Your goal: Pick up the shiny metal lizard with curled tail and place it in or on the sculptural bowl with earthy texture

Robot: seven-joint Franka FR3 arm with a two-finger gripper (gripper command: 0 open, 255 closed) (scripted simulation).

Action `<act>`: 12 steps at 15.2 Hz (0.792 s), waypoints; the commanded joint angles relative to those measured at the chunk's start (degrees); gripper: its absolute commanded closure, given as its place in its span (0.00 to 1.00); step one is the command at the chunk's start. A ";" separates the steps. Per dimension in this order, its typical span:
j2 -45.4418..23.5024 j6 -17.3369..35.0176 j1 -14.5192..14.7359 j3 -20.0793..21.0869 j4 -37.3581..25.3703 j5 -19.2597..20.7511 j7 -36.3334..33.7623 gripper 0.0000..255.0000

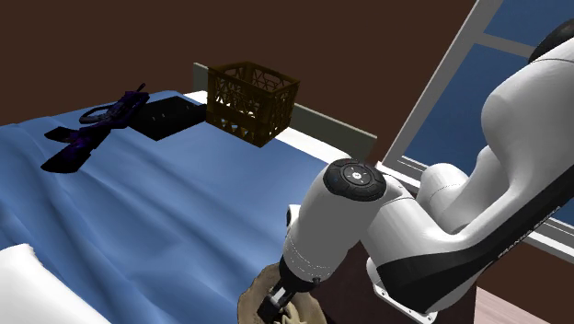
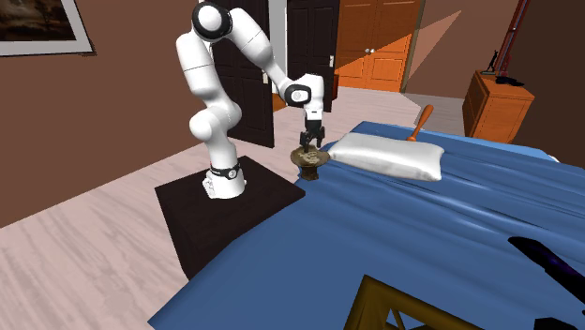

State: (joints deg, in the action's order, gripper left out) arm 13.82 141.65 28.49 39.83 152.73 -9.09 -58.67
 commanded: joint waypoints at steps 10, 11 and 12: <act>7.19 -9.43 2.39 -2.87 -2.82 -3.48 2.88 0.00; 7.19 -9.43 2.39 -2.87 -2.82 -3.48 2.88 0.00; 7.19 -9.43 2.39 -2.87 -2.82 -3.48 2.88 0.00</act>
State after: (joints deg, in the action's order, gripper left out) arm 21.00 132.24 30.87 36.96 149.92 -12.56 -55.79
